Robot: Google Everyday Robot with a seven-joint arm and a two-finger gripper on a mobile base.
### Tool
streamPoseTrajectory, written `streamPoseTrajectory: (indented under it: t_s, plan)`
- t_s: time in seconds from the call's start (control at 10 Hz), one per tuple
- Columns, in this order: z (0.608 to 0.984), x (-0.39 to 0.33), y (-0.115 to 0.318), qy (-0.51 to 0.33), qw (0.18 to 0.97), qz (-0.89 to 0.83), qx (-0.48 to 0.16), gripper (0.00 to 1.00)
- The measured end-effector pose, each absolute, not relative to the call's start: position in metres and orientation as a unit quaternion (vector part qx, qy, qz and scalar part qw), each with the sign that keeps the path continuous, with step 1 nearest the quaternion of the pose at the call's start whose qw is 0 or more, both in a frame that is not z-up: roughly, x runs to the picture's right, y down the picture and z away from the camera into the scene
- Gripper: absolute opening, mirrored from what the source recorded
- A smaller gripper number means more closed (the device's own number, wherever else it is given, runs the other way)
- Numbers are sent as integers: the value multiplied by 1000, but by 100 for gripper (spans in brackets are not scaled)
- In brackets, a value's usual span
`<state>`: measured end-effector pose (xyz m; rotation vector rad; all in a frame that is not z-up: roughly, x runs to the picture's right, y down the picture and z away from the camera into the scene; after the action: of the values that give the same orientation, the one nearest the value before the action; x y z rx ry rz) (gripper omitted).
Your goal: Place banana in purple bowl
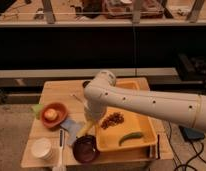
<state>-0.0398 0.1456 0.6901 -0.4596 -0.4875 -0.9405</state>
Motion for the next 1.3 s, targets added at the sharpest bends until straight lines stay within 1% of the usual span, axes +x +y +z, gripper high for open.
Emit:
streamPoseTrajectory:
  t_s: [0.3,0.8,1.3]
  plan:
    - [687,-34,161,-246,832,-455,-201,0]
    - [687,-46,178,-262,809,-495,-179,0]
    - [699,-54,186,-264,782,-543,-154,0]
